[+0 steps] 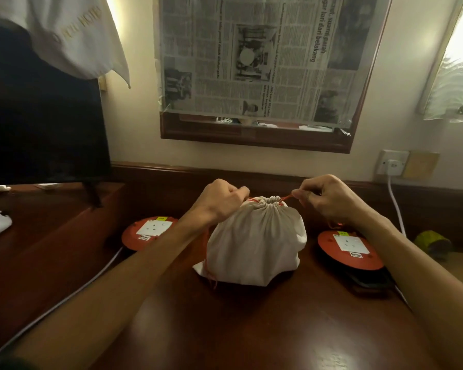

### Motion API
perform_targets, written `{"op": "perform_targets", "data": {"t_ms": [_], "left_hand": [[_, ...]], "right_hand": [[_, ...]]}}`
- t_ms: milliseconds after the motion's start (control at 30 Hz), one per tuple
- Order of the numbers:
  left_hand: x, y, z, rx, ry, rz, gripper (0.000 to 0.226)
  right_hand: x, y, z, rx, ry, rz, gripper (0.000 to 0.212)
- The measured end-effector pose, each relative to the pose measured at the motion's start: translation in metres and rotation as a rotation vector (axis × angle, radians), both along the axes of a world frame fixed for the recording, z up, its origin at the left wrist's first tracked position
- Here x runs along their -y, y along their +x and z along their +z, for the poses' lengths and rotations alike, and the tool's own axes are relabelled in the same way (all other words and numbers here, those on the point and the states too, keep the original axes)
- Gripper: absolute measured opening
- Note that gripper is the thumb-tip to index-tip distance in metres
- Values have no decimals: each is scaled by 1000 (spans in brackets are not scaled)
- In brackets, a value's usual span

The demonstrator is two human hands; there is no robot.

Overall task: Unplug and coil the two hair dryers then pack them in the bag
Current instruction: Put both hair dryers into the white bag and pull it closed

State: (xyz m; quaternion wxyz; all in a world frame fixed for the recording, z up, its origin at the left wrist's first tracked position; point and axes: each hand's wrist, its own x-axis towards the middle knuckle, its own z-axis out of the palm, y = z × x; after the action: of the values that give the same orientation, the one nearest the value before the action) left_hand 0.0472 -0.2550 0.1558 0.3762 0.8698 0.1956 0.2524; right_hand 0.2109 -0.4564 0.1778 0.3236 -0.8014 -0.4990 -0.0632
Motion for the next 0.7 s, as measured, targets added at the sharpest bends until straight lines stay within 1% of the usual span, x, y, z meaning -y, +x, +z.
{"op": "perform_targets", "data": {"t_ms": [33, 67, 100, 200, 267, 333, 533, 600, 700], "left_hand": [[-3, -4, 1, -14, -77, -20, 55], [-8, -8, 0, -14, -111, -27, 57], [-14, -11, -2, 1, -85, -19, 59], [-22, -17, -10, 32, 37, 41, 54], [-20, -16, -11, 59, 87, 63, 61], [-20, -16, -12, 71, 114, 78, 63], [-20, -25, -14, 95, 167, 72, 50], [-21, -28, -11, 56, 136, 73, 48], [-32, -37, -24, -136, -62, -11, 46]], "right_hand": [[4, -1, -2, -10, -24, -1, 26], [8, -2, -6, -26, -40, -2, 27], [14, -1, -10, -42, -42, -3, 29], [23, 0, -21, -54, 2, -21, 33], [24, -2, -25, -60, 33, -33, 35], [25, -5, -26, -70, 42, -28, 36], [39, -13, -16, -83, 19, -27, 27], [41, -19, -15, -115, 26, -27, 25], [42, -35, -37, -239, 43, -40, 27]]}}
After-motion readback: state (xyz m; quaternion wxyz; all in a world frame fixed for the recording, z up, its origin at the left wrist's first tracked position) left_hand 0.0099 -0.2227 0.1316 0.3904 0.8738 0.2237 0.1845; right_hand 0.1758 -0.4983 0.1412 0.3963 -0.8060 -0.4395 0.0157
